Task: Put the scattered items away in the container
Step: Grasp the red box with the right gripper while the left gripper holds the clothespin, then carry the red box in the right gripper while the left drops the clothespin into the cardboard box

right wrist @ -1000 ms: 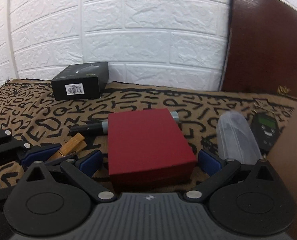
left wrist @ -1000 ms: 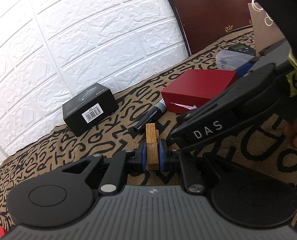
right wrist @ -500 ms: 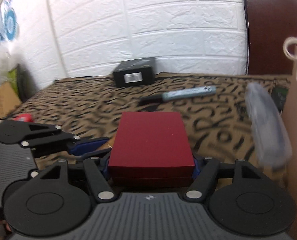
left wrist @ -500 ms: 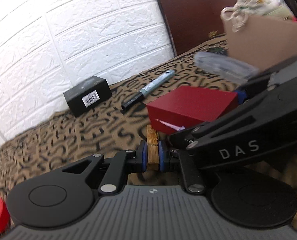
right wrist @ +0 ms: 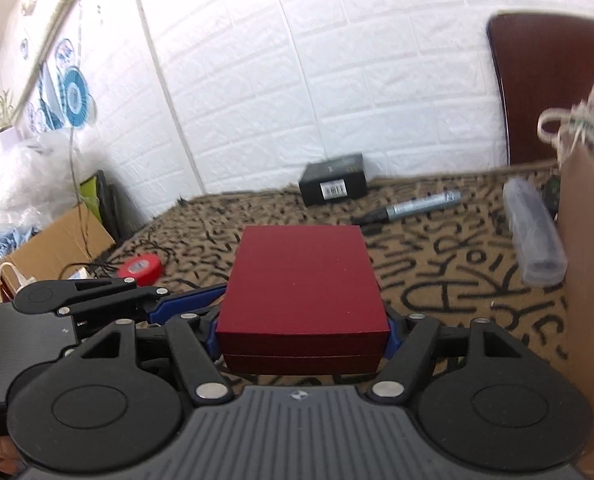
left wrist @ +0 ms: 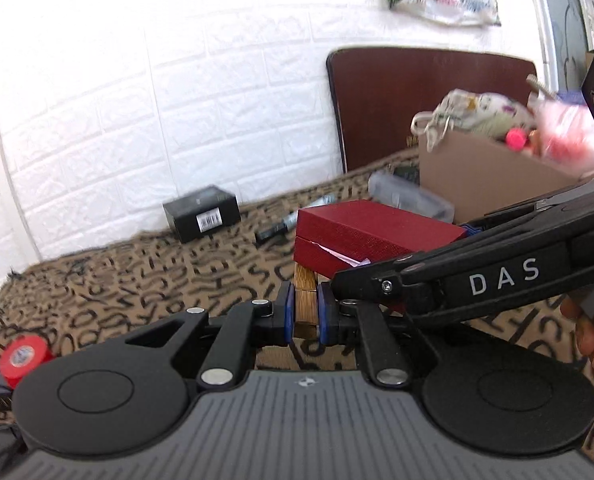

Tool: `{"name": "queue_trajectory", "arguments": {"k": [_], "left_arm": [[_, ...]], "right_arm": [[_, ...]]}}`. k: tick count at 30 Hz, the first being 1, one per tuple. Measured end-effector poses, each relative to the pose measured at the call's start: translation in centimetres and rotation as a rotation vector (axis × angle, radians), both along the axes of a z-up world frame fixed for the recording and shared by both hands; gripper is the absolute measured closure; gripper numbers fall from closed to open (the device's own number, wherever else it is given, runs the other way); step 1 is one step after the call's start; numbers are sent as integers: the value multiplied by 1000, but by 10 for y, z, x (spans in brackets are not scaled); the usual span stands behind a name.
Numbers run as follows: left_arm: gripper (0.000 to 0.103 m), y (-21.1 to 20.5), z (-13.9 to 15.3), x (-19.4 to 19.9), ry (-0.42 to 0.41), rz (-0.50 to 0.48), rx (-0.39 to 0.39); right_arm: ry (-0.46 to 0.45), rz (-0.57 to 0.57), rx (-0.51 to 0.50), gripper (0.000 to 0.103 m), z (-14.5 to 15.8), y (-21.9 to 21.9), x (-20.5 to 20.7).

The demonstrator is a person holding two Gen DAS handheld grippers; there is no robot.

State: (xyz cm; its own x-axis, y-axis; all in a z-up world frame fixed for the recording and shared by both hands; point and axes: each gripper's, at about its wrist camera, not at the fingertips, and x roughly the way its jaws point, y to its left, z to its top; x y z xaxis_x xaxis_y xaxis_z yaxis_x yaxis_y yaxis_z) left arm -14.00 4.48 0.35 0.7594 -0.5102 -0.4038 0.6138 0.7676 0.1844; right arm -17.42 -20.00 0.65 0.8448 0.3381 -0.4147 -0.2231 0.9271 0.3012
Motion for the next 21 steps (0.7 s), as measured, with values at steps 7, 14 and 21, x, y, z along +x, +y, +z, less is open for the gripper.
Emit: {"name": "queue_trajectory", "arguments": {"k": [7, 14, 21], "left_arm": [[89, -30, 40, -14, -103, -63, -35], [89, -116, 64, -19, -140, -209, -76], [89, -212, 66, -13, -132, -323, -88]], "right_arm": [[-117, -62, -18, 33, 43, -24, -27], [-188, -236, -54, 33, 73, -97, -56], [-189, -412, -76, 33, 79, -172, -74]]}}
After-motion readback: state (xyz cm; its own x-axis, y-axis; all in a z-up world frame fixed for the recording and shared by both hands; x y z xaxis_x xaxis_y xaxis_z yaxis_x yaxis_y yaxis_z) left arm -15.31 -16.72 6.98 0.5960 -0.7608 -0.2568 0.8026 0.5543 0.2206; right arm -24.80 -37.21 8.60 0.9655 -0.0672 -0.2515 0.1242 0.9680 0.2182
